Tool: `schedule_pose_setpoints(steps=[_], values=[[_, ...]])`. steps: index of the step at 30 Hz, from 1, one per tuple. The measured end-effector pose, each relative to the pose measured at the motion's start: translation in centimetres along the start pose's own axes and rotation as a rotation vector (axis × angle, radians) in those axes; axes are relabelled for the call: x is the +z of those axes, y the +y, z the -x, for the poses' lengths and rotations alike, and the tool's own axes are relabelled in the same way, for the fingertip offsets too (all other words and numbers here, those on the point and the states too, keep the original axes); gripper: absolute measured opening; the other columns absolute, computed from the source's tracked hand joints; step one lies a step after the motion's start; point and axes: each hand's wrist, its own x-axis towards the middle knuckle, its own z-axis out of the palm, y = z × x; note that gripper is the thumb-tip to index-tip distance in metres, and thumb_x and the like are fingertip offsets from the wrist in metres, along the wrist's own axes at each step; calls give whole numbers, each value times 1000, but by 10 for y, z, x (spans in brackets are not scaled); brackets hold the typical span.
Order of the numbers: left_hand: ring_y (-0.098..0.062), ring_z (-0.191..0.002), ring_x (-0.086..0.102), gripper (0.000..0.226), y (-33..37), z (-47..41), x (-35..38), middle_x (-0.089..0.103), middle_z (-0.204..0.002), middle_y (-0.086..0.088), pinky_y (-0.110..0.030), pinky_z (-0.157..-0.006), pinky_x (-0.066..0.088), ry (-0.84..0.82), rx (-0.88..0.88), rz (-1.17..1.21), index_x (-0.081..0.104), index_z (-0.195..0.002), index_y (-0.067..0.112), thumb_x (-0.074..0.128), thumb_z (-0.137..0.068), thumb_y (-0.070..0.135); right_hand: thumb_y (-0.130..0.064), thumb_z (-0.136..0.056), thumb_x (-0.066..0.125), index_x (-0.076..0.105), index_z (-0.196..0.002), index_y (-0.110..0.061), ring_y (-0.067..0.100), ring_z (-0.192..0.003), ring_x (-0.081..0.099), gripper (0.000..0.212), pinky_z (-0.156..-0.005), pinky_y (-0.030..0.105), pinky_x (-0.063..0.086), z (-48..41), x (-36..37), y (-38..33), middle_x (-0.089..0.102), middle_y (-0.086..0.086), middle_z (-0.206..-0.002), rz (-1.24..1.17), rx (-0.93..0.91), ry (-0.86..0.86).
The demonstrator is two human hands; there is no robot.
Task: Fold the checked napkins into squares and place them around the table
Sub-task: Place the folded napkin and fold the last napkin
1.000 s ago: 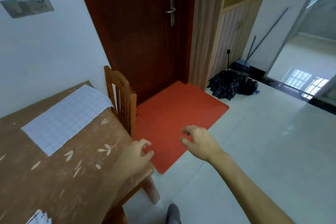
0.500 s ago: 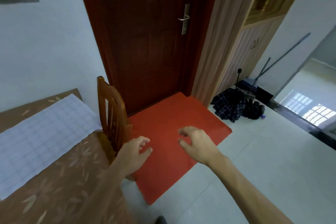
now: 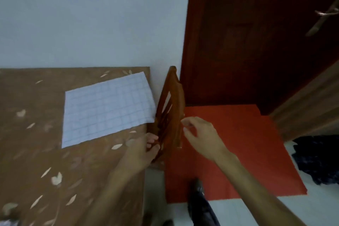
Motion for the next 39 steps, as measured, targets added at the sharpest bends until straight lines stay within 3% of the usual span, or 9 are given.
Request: schedule_pose_setpoints(steps=[3, 8, 12, 15, 17, 20, 25, 29, 39], values=[[-6, -93, 60, 20, 9, -4, -2, 65, -109, 4, -3, -70, 44, 128, -122, 13, 66, -117, 20, 61, -98, 20, -19, -94, 60, 66, -119, -22, 0, -96, 60, 26, -88, 18, 47, -45, 2, 0, 68, -11, -108, -27, -103, -93], [-15, -93, 67, 20, 20, -14, 8, 68, -100, 7, -31, -85, 55, 216, -311, 61, 61, -108, 31, 66, -94, 18, -15, -96, 59, 65, -124, -20, 2, -103, 62, 29, -93, 21, 50, -104, 11, 6, 67, -8, -113, -90, -250, -297], [-11, -89, 60, 24, 25, -22, 12, 62, -94, 9, -25, -82, 47, 244, -452, 32, 64, -118, 21, 63, -95, 27, -17, -97, 58, 62, -129, -20, 4, -106, 60, 33, -95, 24, 51, -140, 29, 10, 64, -6, -120, -97, -286, -432], [-16, -93, 68, 8, 18, -33, 16, 70, -101, -1, -40, -88, 56, 237, -516, 82, 60, -99, 35, 62, -91, 34, -14, -98, 56, 60, -131, -19, 7, -108, 60, 34, -97, 30, 52, -160, 47, 11, 63, -2, -121, -76, -301, -518], [-16, -94, 66, 7, 12, -43, 16, 69, -102, 0, -34, -86, 55, 207, -548, 83, 54, -95, 35, 61, -94, 33, -12, -99, 54, 59, -133, -17, 11, -112, 60, 35, -98, 31, 52, -172, 59, 12, 61, 1, -127, -40, -307, -571], [-8, -89, 64, 7, 1, -65, 15, 66, -99, 7, -25, -79, 53, 193, -540, 153, 56, -98, 35, 61, -95, 30, -12, -100, 52, 56, -135, -16, 17, -118, 59, 36, -100, 35, 51, -191, 74, 11, 58, 4, -133, 16, -294, -637], [-26, -95, 68, 12, -25, -103, 7, 67, -98, -7, -42, -87, 57, 229, -565, 284, 62, -102, 15, 63, -91, 18, -12, -99, 52, 54, -137, -16, 18, -117, 58, 38, -100, 34, 49, -218, 91, 0, 57, 5, -134, 152, -260, -701], [-19, -95, 68, 45, -41, -128, -2, 71, -104, -1, -42, -88, 57, 260, -579, 334, 66, -116, 17, 54, -79, 41, -13, -100, 52, 53, -138, -16, 17, -119, 56, 39, -100, 32, 48, -248, 101, -10, 55, 4, -135, 206, -255, -718], [-21, -111, 55, 41, -87, -171, 2, 59, -90, 8, -31, -90, 45, 479, -854, 548, 55, -131, 17, 57, -92, 29, -14, -99, 55, 55, -137, -12, 21, -126, 51, 38, -102, 25, 38, -343, 178, -35, 54, 8, -136, 263, -432, -860]])
